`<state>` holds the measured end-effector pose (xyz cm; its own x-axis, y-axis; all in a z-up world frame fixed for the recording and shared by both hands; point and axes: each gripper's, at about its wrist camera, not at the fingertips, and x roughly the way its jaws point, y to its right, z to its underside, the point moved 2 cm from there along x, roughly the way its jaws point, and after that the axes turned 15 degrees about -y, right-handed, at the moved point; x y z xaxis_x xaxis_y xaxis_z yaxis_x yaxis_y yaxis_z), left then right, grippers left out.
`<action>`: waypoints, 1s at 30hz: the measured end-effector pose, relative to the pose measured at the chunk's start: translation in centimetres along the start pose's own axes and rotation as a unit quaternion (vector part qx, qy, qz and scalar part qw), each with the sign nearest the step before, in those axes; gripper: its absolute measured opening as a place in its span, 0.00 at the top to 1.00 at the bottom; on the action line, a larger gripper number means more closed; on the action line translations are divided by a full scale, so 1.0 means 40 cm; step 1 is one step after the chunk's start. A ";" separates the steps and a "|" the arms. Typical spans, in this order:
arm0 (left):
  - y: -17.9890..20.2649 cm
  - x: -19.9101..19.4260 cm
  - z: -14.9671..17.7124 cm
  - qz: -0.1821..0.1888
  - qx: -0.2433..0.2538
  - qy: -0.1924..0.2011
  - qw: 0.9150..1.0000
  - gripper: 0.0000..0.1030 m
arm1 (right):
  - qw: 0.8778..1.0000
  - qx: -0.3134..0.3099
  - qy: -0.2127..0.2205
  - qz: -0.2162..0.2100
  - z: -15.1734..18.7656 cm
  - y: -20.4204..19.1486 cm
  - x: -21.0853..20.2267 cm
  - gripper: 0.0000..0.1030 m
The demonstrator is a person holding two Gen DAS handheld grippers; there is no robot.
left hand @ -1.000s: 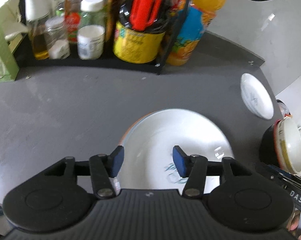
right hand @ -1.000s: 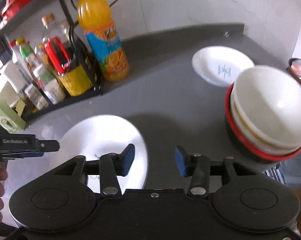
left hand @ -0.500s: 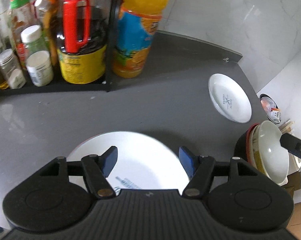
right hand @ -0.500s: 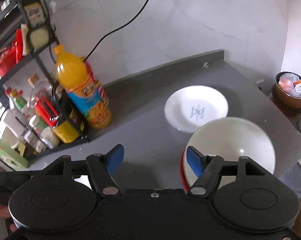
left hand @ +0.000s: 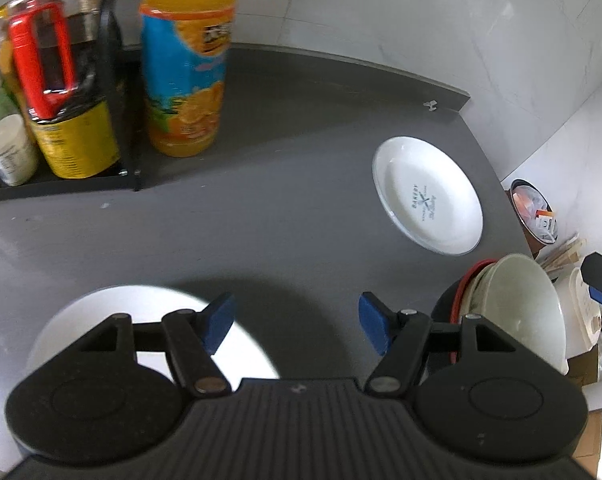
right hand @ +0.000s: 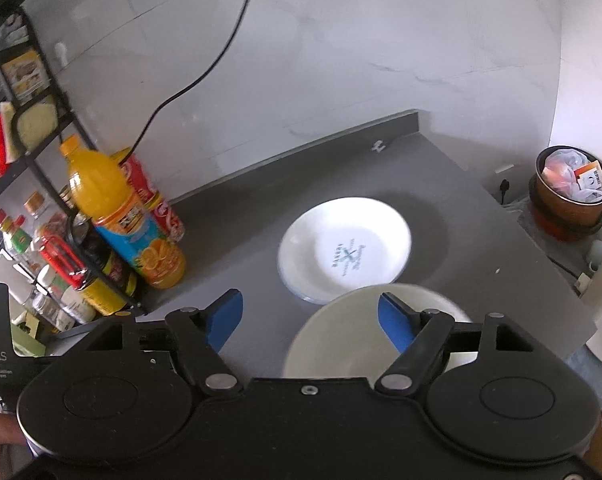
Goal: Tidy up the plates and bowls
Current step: 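Move both grippers toward the white 'BAKERY' plate, then close both grippers on the rim of the 'BAKERY' plate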
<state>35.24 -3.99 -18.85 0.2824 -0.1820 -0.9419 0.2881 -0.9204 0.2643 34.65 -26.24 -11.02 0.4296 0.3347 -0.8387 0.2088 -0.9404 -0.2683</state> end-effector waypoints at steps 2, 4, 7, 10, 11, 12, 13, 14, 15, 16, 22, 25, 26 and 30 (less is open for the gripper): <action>0.023 0.013 -0.013 0.000 0.000 0.001 1.000 0.35 | 1.000 0.000 0.000 0.000 -0.015 0.029 0.001 0.28; 0.048 0.027 -0.028 -0.002 -0.003 0.000 1.000 0.35 | 1.000 0.002 -0.001 -0.001 -0.034 0.062 0.002 0.28; 0.083 0.042 -0.051 0.000 -0.006 0.000 1.000 0.35 | 1.000 0.004 -0.003 -0.005 -0.067 0.112 0.007 0.28; 0.124 0.062 -0.074 -0.001 -0.006 0.002 1.000 0.35 | 1.000 -0.004 -0.006 -0.007 -0.098 0.154 0.020 0.28; 0.136 0.069 -0.082 -0.001 -0.006 0.002 1.000 0.35 | 1.000 -0.006 -0.007 -0.008 -0.107 0.169 0.025 0.28; 0.148 0.077 -0.089 -0.001 -0.007 0.002 1.000 0.35 | 1.000 -0.010 -0.009 -0.009 -0.117 0.183 0.033 0.28; 0.159 0.086 -0.095 -0.001 -0.009 0.001 1.000 0.35 | 1.000 -0.013 -0.010 -0.011 -0.126 0.197 0.039 0.28; 0.168 0.095 -0.102 -0.003 -0.012 0.001 1.000 0.35 | 1.000 -0.018 -0.012 -0.011 -0.136 0.211 0.046 0.28; 0.177 0.104 -0.110 -0.003 -0.015 0.000 1.000 0.35 | 1.000 -0.023 -0.012 -0.012 -0.146 0.224 0.053 0.28; 0.185 0.111 -0.115 -0.002 -0.016 0.000 1.000 0.35 | 0.999 -0.028 -0.015 -0.011 -0.155 0.238 0.061 0.28; 0.222 0.168 -0.157 -0.002 -0.032 -0.001 0.999 0.36 | 0.997 -0.046 -0.041 -0.037 -0.204 0.309 0.127 0.30; 0.229 0.192 -0.175 -0.001 -0.039 -0.003 0.999 0.39 | 0.995 -0.057 -0.061 -0.052 -0.221 0.328 0.172 0.36; 0.231 0.203 -0.181 0.000 -0.042 -0.004 0.999 0.39 | 0.994 -0.061 -0.067 -0.055 -0.227 0.332 0.189 0.38; 0.233 0.241 -0.206 0.007 -0.055 -0.012 0.998 0.43 | 0.991 -0.078 -0.083 -0.069 -0.246 0.342 0.244 0.48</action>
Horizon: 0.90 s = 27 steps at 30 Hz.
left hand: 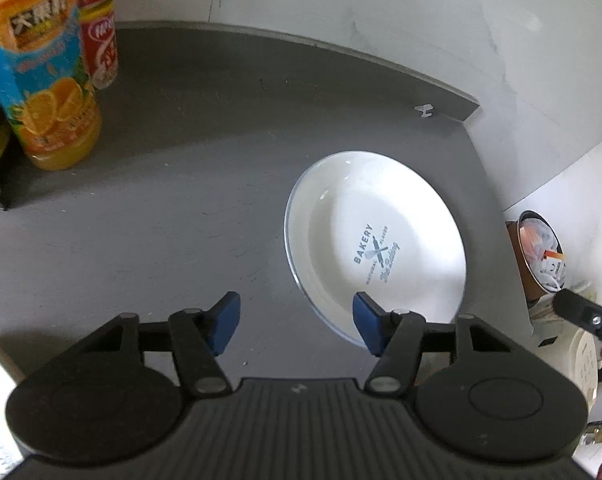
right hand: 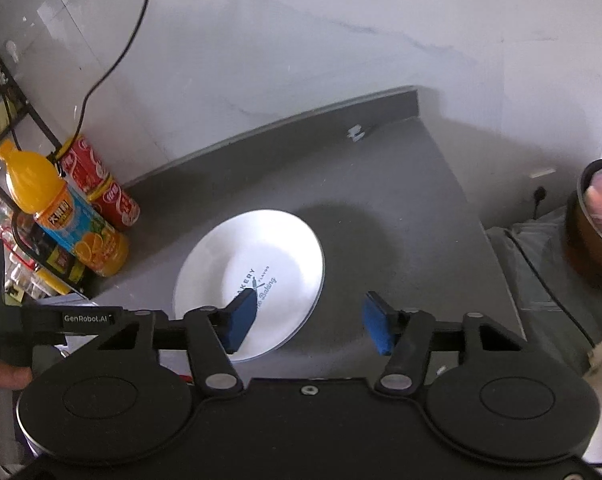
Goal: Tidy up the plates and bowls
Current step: 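Close both grippers on the rim of the 'BAKERY' plate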
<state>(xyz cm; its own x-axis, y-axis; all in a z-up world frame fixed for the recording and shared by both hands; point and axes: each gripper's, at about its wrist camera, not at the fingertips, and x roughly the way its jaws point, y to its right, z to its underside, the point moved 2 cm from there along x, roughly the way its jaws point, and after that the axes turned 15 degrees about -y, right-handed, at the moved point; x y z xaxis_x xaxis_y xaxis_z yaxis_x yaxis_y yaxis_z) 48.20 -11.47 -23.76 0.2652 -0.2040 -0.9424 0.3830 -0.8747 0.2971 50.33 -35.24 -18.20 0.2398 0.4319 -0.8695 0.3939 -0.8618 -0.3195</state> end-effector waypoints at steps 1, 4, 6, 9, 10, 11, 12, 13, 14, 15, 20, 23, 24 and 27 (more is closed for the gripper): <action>0.001 0.009 -0.006 0.000 -0.001 -0.002 1.000 0.45 | 1.000 -0.002 -0.005 -0.007 -0.006 0.006 0.013 0.51; -0.001 0.034 -0.024 0.000 -0.007 -0.009 1.000 0.53 | 1.000 -0.003 -0.024 -0.016 -0.021 0.021 0.055 0.56; -0.005 0.050 -0.035 0.003 -0.016 -0.015 1.000 0.59 | 0.999 -0.005 -0.035 -0.021 -0.028 0.027 0.082 0.60; -0.005 0.069 -0.044 -0.001 -0.022 -0.020 1.000 0.66 | 0.998 -0.009 -0.048 -0.030 -0.035 0.032 0.119 0.62; -0.006 0.074 -0.046 -0.002 -0.023 -0.021 1.000 0.68 | 0.998 -0.010 -0.051 -0.033 -0.038 0.034 0.129 0.62; -0.007 0.080 -0.049 -0.001 -0.025 -0.023 0.999 0.68 | 0.998 -0.008 -0.056 -0.033 -0.040 0.036 0.143 0.62; -0.008 0.085 -0.051 0.000 -0.027 -0.024 0.999 0.70 | 0.998 -0.007 -0.060 -0.034 -0.042 0.039 0.153 0.62; -0.008 0.089 -0.054 -0.001 -0.027 -0.026 0.999 0.71 | 0.997 -0.007 -0.063 -0.036 -0.046 0.042 0.163 0.62; -0.006 0.093 -0.055 -0.003 -0.026 -0.026 0.999 0.71 | 0.997 -0.007 -0.065 -0.039 -0.048 0.043 0.171 0.64; -0.006 0.098 -0.057 -0.004 -0.025 -0.026 0.999 0.72 | 0.997 -0.008 -0.067 -0.040 -0.051 0.043 0.180 0.65; 0.003 0.112 -0.065 -0.003 -0.016 -0.026 1.000 0.77 | 0.996 -0.014 -0.080 -0.040 -0.055 0.045 0.216 0.71; 0.005 0.120 -0.071 0.002 -0.016 -0.028 0.999 0.81 | 0.995 -0.018 -0.084 -0.041 -0.058 0.045 0.231 0.72; 0.007 0.122 -0.073 0.003 -0.016 -0.028 0.999 0.83 | 0.995 -0.020 -0.086 -0.040 -0.059 0.040 0.239 0.73; 0.007 0.124 -0.076 0.004 -0.016 -0.024 1.000 0.84 | 0.994 -0.023 -0.094 -0.042 -0.062 0.043 0.255 0.75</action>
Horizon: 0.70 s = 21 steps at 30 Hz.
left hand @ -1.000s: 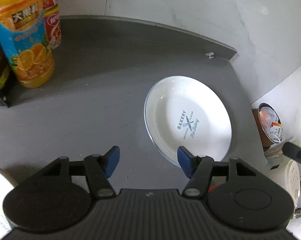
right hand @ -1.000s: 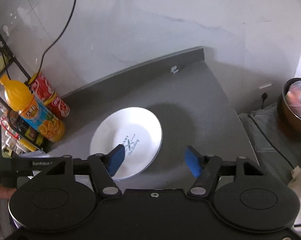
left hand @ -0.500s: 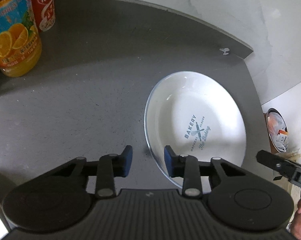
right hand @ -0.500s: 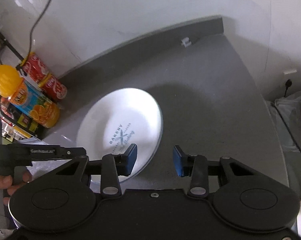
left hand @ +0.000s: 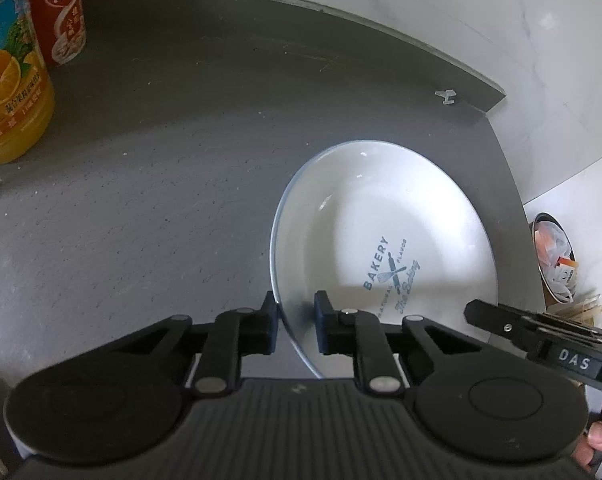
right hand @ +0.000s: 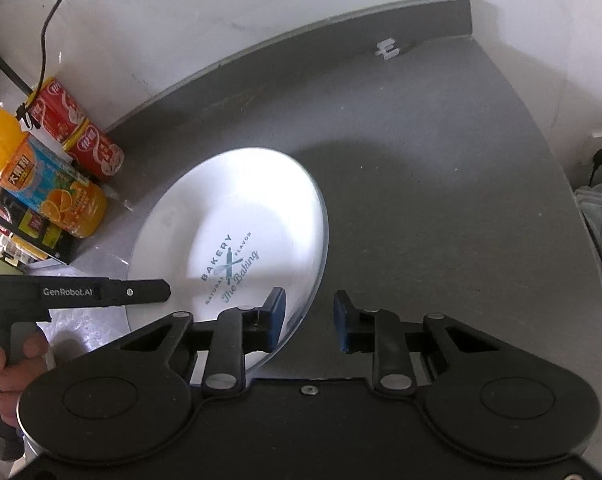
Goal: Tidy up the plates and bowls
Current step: 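Close both grippers on the rim of the 'BAKERY' plate, then lift the 'BAKERY' plate and carry it over the 'Sweet' plate stack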
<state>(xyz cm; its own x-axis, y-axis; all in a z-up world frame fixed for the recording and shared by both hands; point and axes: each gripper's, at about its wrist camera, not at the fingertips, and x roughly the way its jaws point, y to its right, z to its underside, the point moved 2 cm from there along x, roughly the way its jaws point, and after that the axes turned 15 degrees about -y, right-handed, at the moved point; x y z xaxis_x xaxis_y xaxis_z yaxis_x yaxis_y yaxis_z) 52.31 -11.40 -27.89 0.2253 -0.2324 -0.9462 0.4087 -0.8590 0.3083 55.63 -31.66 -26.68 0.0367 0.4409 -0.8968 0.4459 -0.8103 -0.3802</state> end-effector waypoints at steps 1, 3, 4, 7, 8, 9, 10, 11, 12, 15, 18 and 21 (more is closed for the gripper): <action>-0.005 -0.001 0.002 0.004 -0.002 0.001 1.000 0.84 | 1.000 -0.001 -0.003 0.000 -0.002 0.001 0.006 0.76; -0.012 -0.003 0.002 0.011 -0.001 0.002 1.000 0.84 | 1.000 -0.008 -0.002 -0.005 -0.005 -0.001 0.012 0.81; -0.014 -0.004 0.002 0.013 -0.001 0.002 1.000 0.85 | 1.000 -0.013 -0.001 -0.005 -0.006 -0.005 0.013 0.85; -0.014 -0.011 0.005 0.012 0.004 0.001 1.000 0.86 | 0.999 -0.031 0.005 0.014 -0.002 -0.024 0.011 0.86; -0.013 -0.014 0.006 0.010 0.005 0.003 1.000 0.86 | 0.999 -0.032 0.008 0.013 0.000 -0.027 0.007 0.86; -0.015 -0.021 0.008 0.011 0.004 0.005 1.000 0.86 | 0.999 -0.034 0.014 0.011 0.003 -0.028 0.000 0.86; -0.016 -0.027 0.008 0.013 0.003 0.009 1.000 0.87 | 0.999 -0.037 0.020 0.008 0.005 -0.029 -0.009 0.86; -0.017 -0.034 0.008 0.016 0.002 0.011 1.000 0.87 | 0.999 -0.037 0.025 0.005 0.006 -0.029 -0.018 0.86; -0.018 -0.040 0.009 0.019 0.001 0.011 1.000 0.87 | 0.999 -0.035 0.027 0.003 0.008 -0.027 -0.029 0.86; -0.012 -0.063 0.017 0.029 0.011 0.013 0.999 0.88 | 0.999 -0.034 0.037 0.010 0.014 -0.027 -0.056 0.86; -0.001 -0.087 0.021 0.035 0.020 0.022 0.999 0.88 | 0.998 -0.033 0.049 0.013 0.021 -0.032 -0.079 0.86; 0.008 -0.116 0.025 0.043 0.029 0.030 0.998 0.88 | 0.998 -0.032 0.060 0.018 0.029 -0.041 -0.111 0.86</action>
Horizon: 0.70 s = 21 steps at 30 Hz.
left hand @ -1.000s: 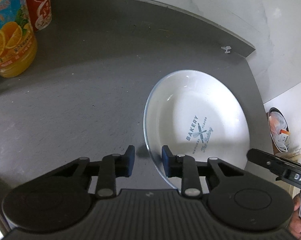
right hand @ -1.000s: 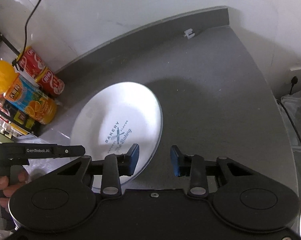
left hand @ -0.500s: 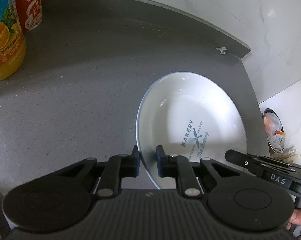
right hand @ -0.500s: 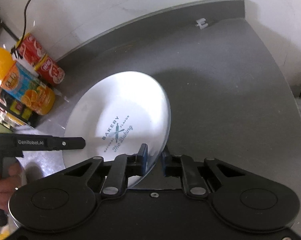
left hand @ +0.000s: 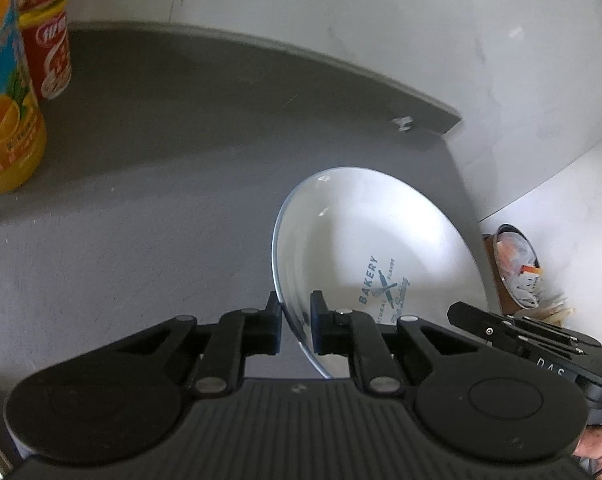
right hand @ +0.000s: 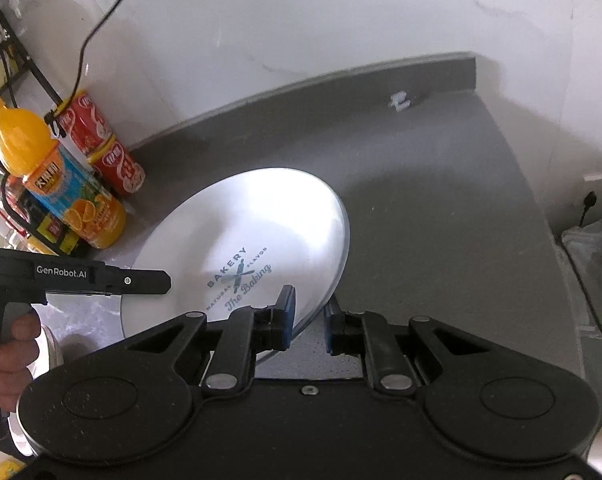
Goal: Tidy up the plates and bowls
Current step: 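Lift the 'BAKERY' plate and carry it over the 'Sweet' plate stack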
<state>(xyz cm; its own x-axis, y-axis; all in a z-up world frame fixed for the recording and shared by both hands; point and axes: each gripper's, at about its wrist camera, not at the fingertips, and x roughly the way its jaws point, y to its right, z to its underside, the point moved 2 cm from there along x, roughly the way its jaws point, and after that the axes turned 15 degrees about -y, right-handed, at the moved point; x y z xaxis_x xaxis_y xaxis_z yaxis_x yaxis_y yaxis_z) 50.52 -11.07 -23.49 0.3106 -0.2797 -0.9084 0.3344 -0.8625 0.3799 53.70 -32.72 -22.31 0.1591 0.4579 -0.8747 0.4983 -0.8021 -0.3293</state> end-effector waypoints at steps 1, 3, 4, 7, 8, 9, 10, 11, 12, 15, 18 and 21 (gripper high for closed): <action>0.005 -0.011 0.002 0.001 0.005 0.003 1.000 0.88 | 1.000 -0.002 0.004 0.003 0.001 -0.006 -0.011 0.86; 0.014 -0.036 0.006 0.004 0.012 0.008 1.000 0.88 | 1.000 -0.002 0.012 0.007 0.003 -0.016 -0.038 0.86; 0.016 -0.047 0.008 0.007 0.012 0.010 1.000 0.88 | 1.000 -0.003 0.016 0.009 0.004 -0.022 -0.051 0.86; 0.030 -0.082 0.017 0.011 0.024 0.016 1.000 0.88 | 0.999 0.003 0.029 0.016 0.011 -0.041 -0.092 0.86; 0.036 -0.091 0.018 0.012 0.027 0.018 0.999 0.88 | 0.999 0.005 0.034 0.018 0.015 -0.049 -0.107 0.86; 0.037 -0.102 0.021 0.015 0.030 0.018 0.999 0.88 | 0.999 0.007 0.039 0.022 0.019 -0.058 -0.123 0.86; 0.038 -0.114 0.026 0.021 0.031 0.019 0.999 0.88 | 0.999 0.007 0.043 0.027 0.024 -0.067 -0.136 0.86; 0.038 -0.122 0.029 0.024 0.034 0.020 0.999 0.88 | 0.998 0.006 0.047 0.032 0.029 -0.077 -0.150 0.86; 0.045 -0.128 0.030 0.027 0.038 0.021 0.999 0.88 | 0.998 0.005 0.050 0.037 0.034 -0.087 -0.162 0.86; 0.046 -0.158 0.046 0.035 0.048 0.024 0.998 0.88 | 0.997 0.009 0.059 0.045 0.048 -0.112 -0.188 0.86; 0.043 -0.183 0.059 0.037 0.058 0.026 0.997 0.88 | 0.997 0.014 0.064 0.049 0.061 -0.139 -0.201 0.86; 0.035 -0.204 0.067 0.037 0.063 0.028 0.997 0.88 | 0.996 0.018 0.068 0.051 0.081 -0.172 -0.209 0.86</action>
<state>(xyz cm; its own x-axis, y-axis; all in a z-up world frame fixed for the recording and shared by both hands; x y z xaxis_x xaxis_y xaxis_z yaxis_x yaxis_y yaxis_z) 46.07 -11.12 -16.02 0.3799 -0.3241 -0.8664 0.1957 -0.8873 0.4177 46.17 -32.28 -13.91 0.3215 0.4193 -0.8490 0.4429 -0.8591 -0.2565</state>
